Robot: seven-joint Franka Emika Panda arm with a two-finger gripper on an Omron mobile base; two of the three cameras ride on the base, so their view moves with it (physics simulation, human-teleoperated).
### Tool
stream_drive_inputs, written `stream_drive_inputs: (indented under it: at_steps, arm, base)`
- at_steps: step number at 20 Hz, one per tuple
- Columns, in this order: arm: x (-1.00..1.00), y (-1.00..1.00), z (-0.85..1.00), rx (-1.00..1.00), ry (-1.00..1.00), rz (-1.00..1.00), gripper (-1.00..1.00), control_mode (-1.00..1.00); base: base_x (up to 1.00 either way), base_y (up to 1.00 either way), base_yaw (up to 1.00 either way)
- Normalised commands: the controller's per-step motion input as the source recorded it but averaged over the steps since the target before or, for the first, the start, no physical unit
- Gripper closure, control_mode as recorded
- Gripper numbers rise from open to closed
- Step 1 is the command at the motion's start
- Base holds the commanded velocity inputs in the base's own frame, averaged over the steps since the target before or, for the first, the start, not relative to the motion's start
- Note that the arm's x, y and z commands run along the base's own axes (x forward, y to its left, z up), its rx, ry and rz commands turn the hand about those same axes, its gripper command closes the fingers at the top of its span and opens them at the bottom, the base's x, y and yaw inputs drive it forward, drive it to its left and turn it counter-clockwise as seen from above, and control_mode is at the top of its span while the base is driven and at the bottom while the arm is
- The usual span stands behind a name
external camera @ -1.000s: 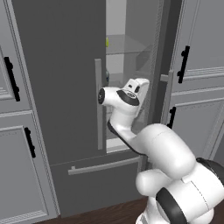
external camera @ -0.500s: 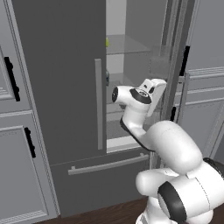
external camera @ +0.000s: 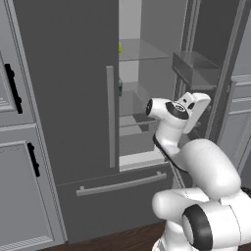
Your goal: Grab a lemon wedge from the fridge and one ice cube from the ice bowl, and put them in the glass of lemonade.
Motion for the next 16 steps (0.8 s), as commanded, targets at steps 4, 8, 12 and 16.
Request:
stream_drive_inputs:
  at_steps: [4,8,12,16]
  arm:
    - [-0.15,-0.67,-0.16,0.0,0.0,-0.12,-1.0,-1.0]
    - [0.07,-0.42,0.0,0.0,0.0,-0.03,-1.0,-1.0]
    - [0.17,-0.23,0.0,0.0,0.0,0.0,-1.0,-1.0]
    - [0.05,-0.13,0.0,0.0,0.0,0.0,-1.0,-1.0]
  base:
    - [0.0,0.0,0.0]
    - [0.0,0.0,0.0]
    - [0.0,0.0,0.0]
    - [0.0,0.0,0.0]
